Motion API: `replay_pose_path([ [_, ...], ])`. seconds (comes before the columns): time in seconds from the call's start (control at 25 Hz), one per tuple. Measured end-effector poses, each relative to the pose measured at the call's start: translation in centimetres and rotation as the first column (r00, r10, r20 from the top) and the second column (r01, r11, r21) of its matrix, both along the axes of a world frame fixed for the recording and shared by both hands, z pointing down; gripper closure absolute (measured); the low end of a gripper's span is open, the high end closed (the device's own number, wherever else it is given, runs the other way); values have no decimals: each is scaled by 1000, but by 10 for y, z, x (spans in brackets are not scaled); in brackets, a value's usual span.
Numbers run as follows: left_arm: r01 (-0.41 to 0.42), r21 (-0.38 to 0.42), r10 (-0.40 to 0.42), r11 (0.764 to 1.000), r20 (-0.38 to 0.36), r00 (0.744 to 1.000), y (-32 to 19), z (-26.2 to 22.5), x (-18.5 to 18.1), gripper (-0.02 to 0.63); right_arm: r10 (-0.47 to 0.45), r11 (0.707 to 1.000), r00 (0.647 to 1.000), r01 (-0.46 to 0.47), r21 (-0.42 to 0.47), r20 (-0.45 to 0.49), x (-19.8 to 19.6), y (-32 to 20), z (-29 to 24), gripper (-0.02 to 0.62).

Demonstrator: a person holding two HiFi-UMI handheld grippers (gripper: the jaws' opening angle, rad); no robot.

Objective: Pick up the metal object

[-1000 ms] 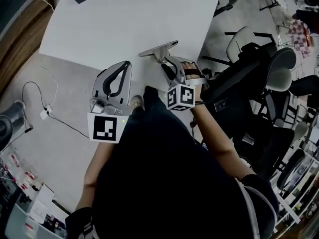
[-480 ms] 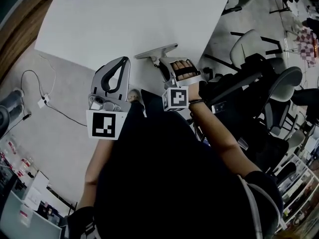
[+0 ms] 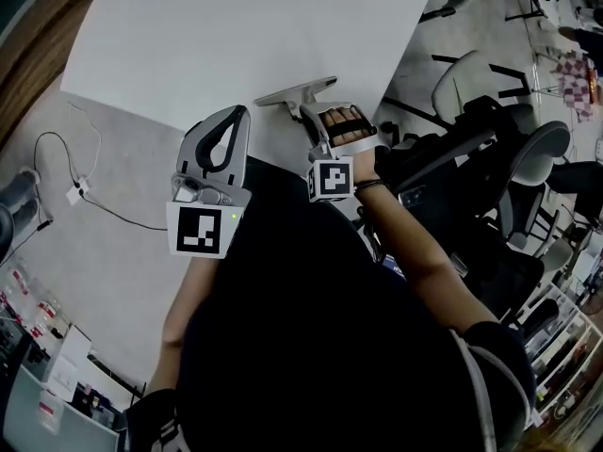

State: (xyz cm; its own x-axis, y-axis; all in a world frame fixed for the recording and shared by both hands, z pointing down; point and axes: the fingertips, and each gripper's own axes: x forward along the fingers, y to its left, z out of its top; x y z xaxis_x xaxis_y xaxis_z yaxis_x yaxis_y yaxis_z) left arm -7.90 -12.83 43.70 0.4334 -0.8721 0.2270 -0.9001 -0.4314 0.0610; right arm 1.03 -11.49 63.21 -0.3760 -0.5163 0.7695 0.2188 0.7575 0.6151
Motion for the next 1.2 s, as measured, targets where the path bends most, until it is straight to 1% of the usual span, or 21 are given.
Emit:
replay_pose_path([
  [0.16,-30,-10,30,1000,-7,1000,-5,-2,-9,583,10,1000,1000,-9,29,-29,-4,-6,-4,535],
  [0.32,-41,0,41,999,-12,999,-9,-5,-13,583,25,998,999,-24,56,-28,-5,-13,-11,563],
  [0.52,-65,3,65,998,-12,998,-12,-6,-16,583,56,997,998,-55,54,-17,-7,-23,-20,566],
  [0.68,-83,14,83,996,-13,996,-14,-10,-16,583,81,993,997,-81,84,7,-6,-27,-33,568],
  [0.8,-96,42,96,995,-8,995,-18,-17,-14,583,105,987,993,-110,121,45,-6,-33,-54,568],
  [0.92,-105,60,106,993,-9,994,-20,-23,-11,583,133,974,986,-149,173,103,-6,-41,-84,568],
  [1.04,-113,87,113,990,-1,994,-25,-32,-8,583,155,951,970,-198,236,186,-7,-51,-123,568],
  [1.2,-105,137,106,985,2,994,-30,-50,-7,583,171,914,934,-269,303,313,-7,-58,-177,568],
])
